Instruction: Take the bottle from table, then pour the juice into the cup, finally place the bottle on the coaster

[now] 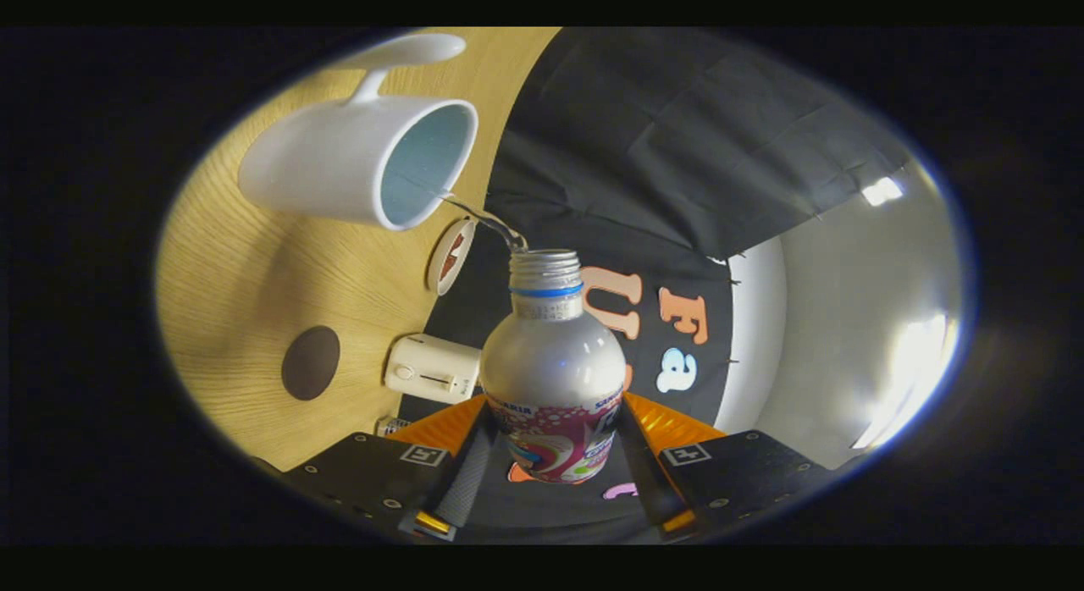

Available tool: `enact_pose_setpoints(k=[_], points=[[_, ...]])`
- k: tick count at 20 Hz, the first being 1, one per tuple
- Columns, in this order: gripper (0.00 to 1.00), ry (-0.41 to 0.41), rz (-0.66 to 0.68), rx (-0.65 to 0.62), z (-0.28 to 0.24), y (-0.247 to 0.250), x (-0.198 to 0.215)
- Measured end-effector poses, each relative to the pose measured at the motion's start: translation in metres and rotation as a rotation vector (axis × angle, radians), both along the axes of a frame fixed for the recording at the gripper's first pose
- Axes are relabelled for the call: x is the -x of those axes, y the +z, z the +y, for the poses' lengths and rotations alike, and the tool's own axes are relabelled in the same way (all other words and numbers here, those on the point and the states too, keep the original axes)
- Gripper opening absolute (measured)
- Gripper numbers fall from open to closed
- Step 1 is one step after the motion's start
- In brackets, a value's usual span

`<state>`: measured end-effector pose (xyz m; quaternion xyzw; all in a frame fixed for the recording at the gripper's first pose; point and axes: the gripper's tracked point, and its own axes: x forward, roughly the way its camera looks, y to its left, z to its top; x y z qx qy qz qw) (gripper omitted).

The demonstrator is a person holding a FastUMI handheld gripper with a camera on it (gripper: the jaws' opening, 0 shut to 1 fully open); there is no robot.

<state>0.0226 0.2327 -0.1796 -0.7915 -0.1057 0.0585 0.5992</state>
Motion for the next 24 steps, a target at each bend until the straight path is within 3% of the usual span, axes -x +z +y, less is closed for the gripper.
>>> enact_pose_setpoints(k=[24], points=[[0.77,0.053,0.002,0.081,0.015,0.003,-0.001]])
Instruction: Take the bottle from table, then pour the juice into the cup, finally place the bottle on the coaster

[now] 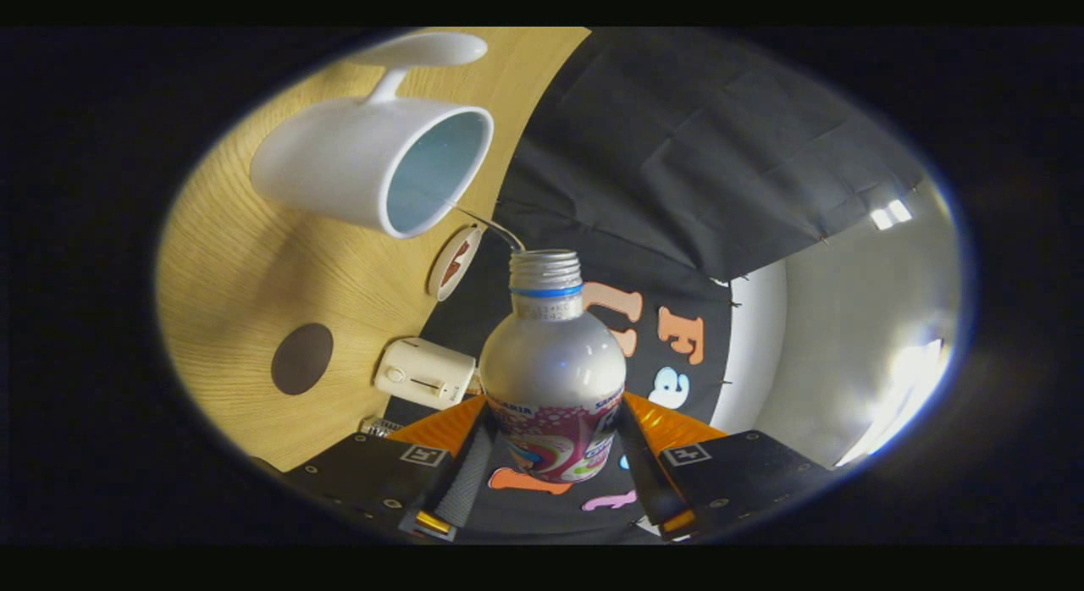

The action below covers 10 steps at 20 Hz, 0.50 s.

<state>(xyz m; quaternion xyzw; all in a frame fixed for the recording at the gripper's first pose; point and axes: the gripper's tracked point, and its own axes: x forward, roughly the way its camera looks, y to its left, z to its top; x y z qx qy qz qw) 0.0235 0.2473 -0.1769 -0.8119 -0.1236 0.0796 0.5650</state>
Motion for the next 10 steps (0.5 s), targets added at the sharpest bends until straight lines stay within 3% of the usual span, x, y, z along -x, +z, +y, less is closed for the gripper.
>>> enact_pose_setpoints(k=[10], points=[[0.77,0.025,-0.021,0.022,0.0035,0.0034,-0.0041]])
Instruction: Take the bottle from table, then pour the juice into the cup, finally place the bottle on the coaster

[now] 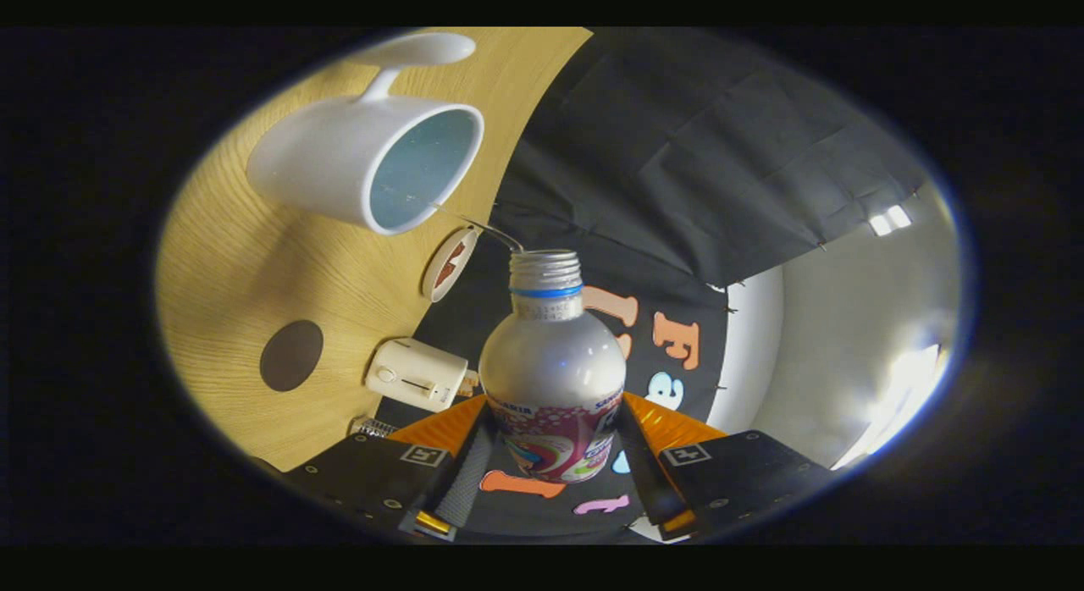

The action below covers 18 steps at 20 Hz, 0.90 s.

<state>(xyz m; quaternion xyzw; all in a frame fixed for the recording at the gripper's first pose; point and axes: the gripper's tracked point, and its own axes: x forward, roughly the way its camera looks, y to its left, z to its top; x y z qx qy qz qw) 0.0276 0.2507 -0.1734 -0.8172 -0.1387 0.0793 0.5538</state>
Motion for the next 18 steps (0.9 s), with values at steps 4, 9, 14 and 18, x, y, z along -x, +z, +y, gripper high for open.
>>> enact_pose_setpoints(k=[4,9,14,18], points=[[0.77,0.004,-0.019,0.007,-0.001,0.004,-0.004],[0.77,0.017,-0.046,0.018,0.003,0.007,-0.003],[0.77,0.032,-0.073,0.024,0.007,0.011,-0.003],[0.76,0.042,-0.09,0.023,0.007,0.014,-0.004]])
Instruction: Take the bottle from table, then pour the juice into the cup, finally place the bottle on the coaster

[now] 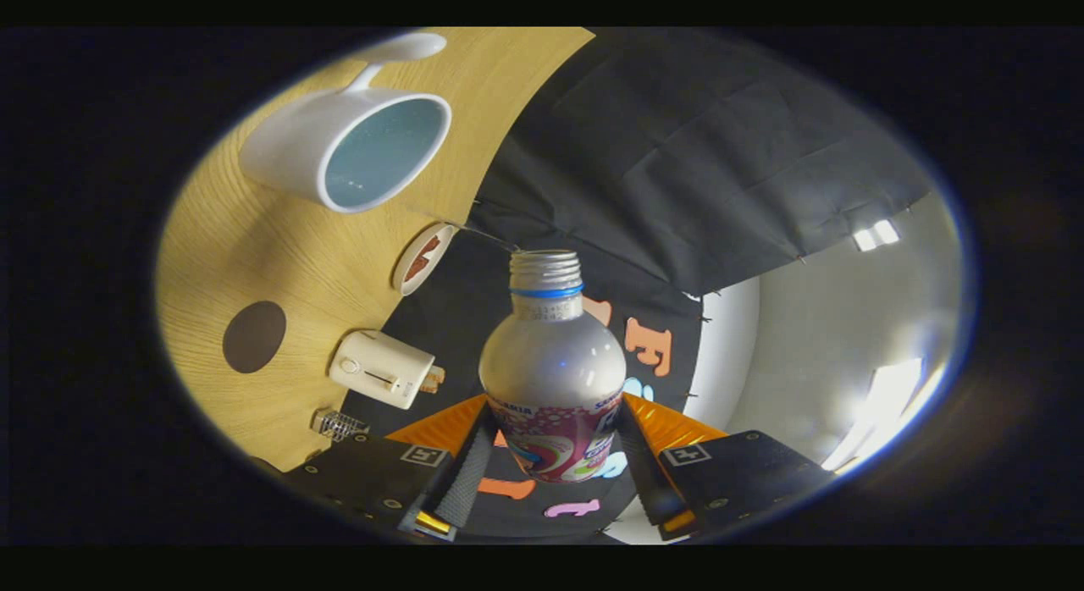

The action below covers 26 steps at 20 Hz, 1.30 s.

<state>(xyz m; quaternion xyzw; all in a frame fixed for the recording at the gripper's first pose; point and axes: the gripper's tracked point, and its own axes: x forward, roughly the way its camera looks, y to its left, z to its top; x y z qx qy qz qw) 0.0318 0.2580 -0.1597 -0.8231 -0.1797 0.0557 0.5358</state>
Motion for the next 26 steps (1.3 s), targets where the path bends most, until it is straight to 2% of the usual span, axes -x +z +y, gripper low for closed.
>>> enact_pose_setpoints(k=[14,26], points=[[0.77,0.056,-0.037,0.021,0.008,0.004,0.002],[0.76,0.07,0.024,-0.004,0.014,-0.019,0.019]])
